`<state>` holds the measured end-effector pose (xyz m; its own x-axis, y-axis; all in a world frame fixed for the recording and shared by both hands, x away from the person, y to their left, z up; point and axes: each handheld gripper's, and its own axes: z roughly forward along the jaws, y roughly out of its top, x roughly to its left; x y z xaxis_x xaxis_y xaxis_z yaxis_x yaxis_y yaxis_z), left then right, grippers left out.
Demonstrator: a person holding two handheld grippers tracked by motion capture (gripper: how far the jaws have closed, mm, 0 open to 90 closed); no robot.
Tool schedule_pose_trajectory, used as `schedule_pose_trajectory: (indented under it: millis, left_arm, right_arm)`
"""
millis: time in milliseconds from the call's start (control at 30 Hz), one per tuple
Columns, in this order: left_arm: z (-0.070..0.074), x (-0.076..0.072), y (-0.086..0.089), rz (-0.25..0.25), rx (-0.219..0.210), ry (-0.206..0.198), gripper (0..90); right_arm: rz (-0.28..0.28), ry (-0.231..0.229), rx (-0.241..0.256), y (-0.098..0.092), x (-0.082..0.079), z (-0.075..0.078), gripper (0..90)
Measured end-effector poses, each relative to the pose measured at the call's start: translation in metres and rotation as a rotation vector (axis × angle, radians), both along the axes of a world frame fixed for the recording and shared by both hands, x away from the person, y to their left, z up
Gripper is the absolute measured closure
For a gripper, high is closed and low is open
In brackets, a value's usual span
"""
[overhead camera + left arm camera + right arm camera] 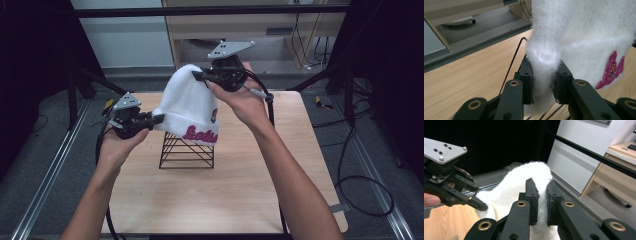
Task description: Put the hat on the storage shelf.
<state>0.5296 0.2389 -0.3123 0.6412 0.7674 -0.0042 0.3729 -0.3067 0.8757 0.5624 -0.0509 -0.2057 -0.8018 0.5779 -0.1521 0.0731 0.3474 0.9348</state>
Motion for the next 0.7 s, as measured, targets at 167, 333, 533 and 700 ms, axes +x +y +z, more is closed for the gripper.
schedule_pose_trajectory:
  millis: [167, 333, 533, 700]
  left_arm:
    - [-0.007, 0.004, -0.002, 0.008, 0.006, 0.004, 72.0]
    - [-0.016, 0.004, 0.0, 0.018, 0.001, 0.009, 72.1]
    - [-0.022, 0.005, 0.005, 0.031, -0.003, 0.017, 72.2]
    - [-0.03, 0.006, 0.005, 0.04, -0.003, 0.021, 72.1]
  right_arm:
    - [-0.002, 0.01, -0.005, 0.0, 0.004, -0.006, 83.3]
    - [0.007, 0.019, -0.005, 0.001, 0.004, -0.014, 83.1]
    - [0.015, 0.023, -0.008, 0.003, 0.002, -0.018, 83.1]
    - [0.018, 0.031, -0.019, 0.008, 0.003, -0.022, 83.0]
